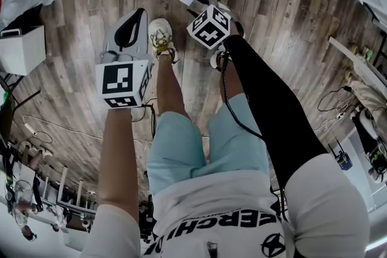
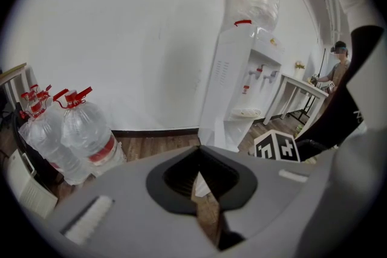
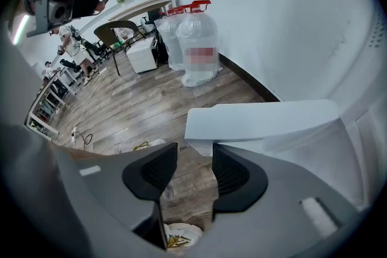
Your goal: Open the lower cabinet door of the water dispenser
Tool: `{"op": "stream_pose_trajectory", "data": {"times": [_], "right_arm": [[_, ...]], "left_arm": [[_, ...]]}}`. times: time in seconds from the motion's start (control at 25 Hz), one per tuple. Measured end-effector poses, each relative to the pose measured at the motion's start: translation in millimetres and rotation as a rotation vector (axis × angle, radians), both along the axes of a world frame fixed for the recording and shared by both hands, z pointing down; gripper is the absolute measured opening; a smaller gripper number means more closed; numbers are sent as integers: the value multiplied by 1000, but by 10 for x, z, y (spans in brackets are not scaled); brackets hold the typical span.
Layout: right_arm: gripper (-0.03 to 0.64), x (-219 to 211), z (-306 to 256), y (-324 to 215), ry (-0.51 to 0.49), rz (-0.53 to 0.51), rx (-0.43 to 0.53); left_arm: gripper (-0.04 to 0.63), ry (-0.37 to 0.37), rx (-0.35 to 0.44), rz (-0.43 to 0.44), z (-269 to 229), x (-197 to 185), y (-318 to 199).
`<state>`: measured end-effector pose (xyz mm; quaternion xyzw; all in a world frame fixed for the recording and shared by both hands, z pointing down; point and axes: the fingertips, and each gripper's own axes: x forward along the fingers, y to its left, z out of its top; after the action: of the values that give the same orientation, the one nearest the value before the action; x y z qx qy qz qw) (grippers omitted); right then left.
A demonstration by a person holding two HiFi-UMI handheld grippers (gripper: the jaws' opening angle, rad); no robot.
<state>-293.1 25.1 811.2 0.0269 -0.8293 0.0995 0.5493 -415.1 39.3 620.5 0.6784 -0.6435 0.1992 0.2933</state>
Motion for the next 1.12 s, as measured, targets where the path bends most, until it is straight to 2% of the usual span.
{"op": "stream_pose_trajectory", "data": {"times": [0.6, 1.12], "right_arm": [[164, -627, -32, -172, -27, -39, 25], [164, -1017, -33, -437, -27, -32, 53]], "left_arm": [[58, 11, -9, -50, 65, -466, 35], [58, 18, -10, -77, 98, -787, -68]]}}
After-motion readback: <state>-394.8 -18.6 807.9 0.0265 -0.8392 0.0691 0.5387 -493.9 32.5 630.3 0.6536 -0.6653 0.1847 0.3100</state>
